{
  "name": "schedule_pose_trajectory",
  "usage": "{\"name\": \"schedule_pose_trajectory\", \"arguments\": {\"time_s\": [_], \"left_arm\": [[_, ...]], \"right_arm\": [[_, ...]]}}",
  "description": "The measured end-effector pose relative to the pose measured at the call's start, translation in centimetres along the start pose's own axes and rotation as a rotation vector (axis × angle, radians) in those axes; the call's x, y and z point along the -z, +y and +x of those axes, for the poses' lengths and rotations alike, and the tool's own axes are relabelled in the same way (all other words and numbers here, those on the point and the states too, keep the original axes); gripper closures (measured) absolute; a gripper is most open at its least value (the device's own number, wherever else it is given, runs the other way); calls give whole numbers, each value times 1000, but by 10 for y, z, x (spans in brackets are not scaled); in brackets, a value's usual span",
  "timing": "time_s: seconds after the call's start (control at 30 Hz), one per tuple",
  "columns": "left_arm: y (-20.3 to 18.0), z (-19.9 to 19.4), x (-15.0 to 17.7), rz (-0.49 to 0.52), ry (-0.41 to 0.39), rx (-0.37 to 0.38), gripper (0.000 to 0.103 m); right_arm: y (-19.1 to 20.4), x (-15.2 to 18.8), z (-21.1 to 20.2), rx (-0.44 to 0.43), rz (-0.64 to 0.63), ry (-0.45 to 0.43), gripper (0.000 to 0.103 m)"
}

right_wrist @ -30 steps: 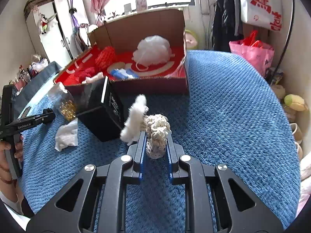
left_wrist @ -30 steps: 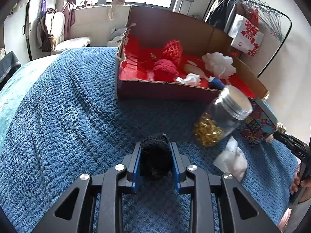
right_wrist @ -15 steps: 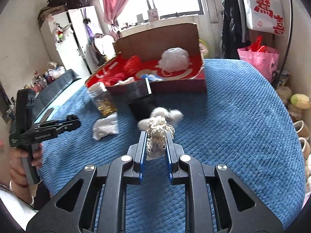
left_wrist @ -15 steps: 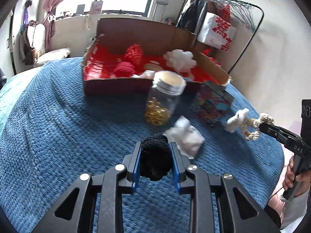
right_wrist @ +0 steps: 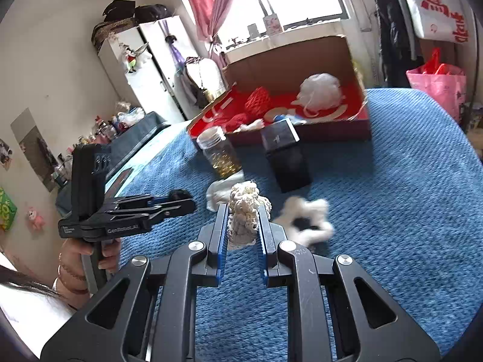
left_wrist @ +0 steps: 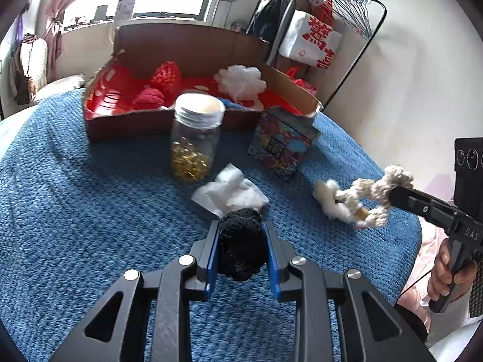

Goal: Organize soft objects
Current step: 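Lift the rope toy and black fuzzy ball with both tools toward the box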

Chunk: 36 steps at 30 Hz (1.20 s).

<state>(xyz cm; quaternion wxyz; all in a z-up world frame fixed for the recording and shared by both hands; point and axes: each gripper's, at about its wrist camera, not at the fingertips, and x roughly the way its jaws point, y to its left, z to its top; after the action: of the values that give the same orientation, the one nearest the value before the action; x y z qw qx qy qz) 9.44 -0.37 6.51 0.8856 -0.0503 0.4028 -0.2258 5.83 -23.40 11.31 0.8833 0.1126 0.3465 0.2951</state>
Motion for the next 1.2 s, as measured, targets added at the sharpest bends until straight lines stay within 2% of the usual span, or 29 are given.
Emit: {"name": "schedule_pose_trajectory", "arguments": {"time_s": [0.13,0.27,0.53,0.63,0.73,0.93,1.2], "left_arm": [[-7,2,4,23,17,17,74],[-10,4,9,37,31,12,74],[-13,4,2,37,28,48,74],[-18,6,-13,60,22,39,74],[-25,10,-32,104,15,-2,74],[-39,21,-74,207,40,-73,74],[-53,45,-118,326,132,-162,74]], "right_arm": [[1,10,16,-56,19,56,87],[-1,21,30,-49,30,99,87],[-6,17,24,-26,35,79,87],[-15,10,15,9,29,55,87],[-23,0,8,51,17,40,87],[-35,-22,5,193,-70,34,87],[-51,-45,11,270,-158,37,87]]}}
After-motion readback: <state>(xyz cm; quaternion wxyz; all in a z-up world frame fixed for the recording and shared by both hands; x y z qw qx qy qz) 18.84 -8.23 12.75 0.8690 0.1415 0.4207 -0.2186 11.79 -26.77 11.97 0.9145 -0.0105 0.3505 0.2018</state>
